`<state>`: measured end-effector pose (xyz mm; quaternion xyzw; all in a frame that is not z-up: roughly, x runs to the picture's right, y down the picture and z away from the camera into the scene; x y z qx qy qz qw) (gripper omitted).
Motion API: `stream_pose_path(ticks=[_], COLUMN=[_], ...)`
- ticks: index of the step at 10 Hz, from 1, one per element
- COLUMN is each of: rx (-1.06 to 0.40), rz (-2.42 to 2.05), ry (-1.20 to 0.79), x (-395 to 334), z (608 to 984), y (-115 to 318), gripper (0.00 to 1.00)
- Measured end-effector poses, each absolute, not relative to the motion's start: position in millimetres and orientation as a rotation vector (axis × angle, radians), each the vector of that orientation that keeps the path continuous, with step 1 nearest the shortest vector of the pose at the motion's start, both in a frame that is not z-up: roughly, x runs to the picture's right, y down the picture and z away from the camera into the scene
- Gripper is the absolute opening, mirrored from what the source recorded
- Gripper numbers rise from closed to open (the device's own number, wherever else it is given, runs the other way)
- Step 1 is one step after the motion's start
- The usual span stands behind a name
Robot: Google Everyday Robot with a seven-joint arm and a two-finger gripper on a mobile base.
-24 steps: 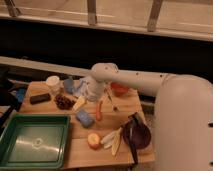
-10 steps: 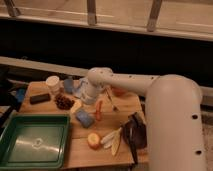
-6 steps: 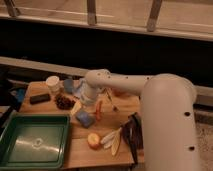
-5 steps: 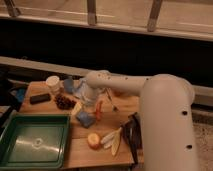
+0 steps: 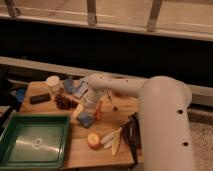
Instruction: Place sponge in metal cup
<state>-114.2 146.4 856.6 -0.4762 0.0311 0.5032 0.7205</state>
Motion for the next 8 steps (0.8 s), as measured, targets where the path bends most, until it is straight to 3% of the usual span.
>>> stream_pose_path(ticks=[3, 4, 6, 8], rx=[-1.066, -1.069, -1.068, -1.070], rz=[1.126, 1.127, 1.125, 1.127], ry=[0.073, 0.074, 0.079, 0.086], x=[-111.1, -110.1, -108.5, -105.3], z=[859.6, 860.2, 859.5, 859.5], y=[150.0, 151.0, 150.3, 151.6], gripper=[0.80, 0.75, 0.60, 0.37])
